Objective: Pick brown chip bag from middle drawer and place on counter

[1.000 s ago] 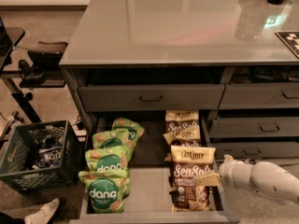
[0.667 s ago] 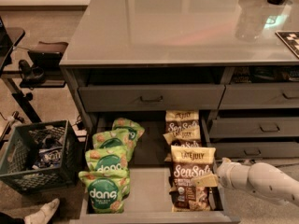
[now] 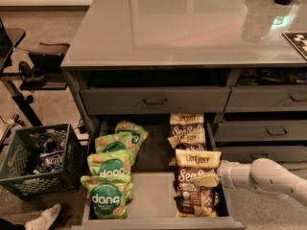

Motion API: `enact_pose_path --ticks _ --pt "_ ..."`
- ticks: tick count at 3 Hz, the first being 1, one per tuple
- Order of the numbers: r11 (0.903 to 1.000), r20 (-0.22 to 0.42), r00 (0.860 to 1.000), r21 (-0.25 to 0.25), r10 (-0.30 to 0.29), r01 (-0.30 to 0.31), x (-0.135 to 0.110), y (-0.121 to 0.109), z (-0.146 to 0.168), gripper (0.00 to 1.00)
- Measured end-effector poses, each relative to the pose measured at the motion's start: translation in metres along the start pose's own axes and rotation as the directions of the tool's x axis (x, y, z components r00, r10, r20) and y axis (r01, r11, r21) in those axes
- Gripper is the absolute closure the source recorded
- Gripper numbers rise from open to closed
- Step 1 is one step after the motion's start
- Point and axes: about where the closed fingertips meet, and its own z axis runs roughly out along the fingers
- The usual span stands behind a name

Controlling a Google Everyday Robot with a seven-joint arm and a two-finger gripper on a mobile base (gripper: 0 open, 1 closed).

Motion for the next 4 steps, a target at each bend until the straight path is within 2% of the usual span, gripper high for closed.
enact_pose_path --ticks 3,4 --pt "0.9999 -0.007 1.000 -0.015 -0.001 0.001 0.0006 0.0032 -0.0004 0.89" --pt "0.9999 -0.007 1.000 -0.015 -0.001 0.001 0.0005 0.0033 -0.0006 1.00"
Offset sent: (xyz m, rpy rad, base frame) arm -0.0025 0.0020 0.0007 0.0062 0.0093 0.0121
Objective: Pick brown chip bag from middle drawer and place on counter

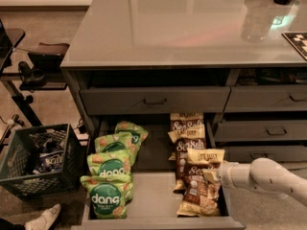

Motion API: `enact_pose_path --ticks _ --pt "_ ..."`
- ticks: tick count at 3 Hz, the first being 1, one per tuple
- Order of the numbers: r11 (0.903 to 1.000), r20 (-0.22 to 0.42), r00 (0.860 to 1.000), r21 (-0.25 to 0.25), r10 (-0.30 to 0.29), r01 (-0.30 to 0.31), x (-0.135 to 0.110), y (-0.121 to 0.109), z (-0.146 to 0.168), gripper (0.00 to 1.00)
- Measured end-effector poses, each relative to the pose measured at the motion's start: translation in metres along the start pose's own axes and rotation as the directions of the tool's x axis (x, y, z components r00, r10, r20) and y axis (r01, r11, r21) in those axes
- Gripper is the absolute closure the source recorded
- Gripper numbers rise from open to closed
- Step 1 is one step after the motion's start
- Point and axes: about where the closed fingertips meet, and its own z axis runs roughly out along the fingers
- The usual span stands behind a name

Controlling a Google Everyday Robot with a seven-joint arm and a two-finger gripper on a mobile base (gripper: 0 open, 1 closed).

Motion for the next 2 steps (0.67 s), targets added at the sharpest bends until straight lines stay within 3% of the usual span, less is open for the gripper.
enact_pose_path --ticks 1,2 --pt "0.9994 -0.010 1.000 -0.021 -0.029 0.029 -0.014 0.009 -0.013 1.00" --pt "0.9940 0.011 0.995 -0.041 -0.101 0.101 -0.047 0.029 -0.047 1.00"
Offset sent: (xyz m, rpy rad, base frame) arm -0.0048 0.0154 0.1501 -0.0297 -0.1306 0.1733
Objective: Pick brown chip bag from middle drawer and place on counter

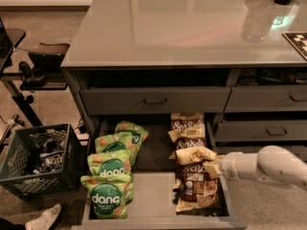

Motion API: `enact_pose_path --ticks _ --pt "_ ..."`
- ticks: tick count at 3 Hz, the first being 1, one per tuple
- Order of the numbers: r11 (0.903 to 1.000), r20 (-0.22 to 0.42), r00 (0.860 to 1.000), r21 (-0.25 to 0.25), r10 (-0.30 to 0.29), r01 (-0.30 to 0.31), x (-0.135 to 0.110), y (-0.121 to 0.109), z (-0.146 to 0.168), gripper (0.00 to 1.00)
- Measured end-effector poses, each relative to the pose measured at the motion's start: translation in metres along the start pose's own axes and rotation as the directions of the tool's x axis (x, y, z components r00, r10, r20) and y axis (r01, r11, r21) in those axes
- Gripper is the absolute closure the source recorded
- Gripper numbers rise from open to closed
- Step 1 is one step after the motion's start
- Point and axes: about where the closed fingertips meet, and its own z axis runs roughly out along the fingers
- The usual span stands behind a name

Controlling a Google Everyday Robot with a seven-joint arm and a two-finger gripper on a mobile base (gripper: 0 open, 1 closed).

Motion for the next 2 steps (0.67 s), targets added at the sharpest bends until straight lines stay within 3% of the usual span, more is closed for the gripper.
enact_pose_path --ticks 1,2 --pt "0.9974 0.024 0.997 -0.025 -0.067 0.068 -0.028 0.020 -0.029 1.00" --pt "0.9922 0.059 0.994 -0.075 -0.095 0.099 -0.047 0.037 -0.053 1.00"
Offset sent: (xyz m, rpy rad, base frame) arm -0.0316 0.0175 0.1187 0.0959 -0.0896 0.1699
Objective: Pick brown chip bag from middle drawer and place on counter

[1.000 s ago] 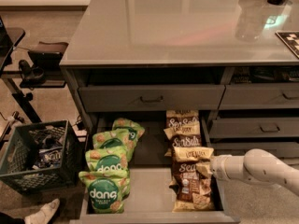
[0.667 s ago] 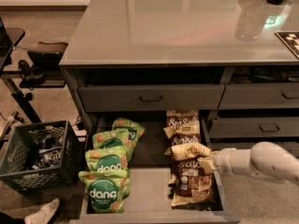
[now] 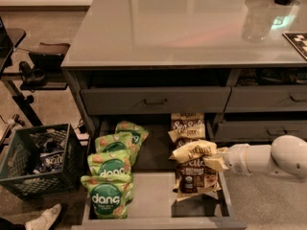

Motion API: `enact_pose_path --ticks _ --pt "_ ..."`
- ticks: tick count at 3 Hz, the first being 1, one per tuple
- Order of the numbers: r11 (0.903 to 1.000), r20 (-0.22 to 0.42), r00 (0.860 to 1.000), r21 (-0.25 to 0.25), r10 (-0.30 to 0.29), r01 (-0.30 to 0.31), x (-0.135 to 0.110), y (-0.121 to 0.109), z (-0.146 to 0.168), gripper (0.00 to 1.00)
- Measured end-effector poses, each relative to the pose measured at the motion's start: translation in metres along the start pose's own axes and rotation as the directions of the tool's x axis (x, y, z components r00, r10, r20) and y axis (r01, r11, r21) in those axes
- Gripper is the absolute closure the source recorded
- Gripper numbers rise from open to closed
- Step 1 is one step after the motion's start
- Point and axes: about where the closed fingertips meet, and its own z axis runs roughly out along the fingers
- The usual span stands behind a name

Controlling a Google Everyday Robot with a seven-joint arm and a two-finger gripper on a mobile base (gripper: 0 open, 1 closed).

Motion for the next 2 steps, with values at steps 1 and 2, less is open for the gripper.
enact_pose_path --ticks 1,2 --pt "0.9965 0.026 0.999 -0.078 -0.026 0.028 -0.019 0.017 -0.019 1.00" --pt "0.9896 0.019 0.999 -0.139 -0.034 0.037 -0.035 0.024 -0.030 1.00"
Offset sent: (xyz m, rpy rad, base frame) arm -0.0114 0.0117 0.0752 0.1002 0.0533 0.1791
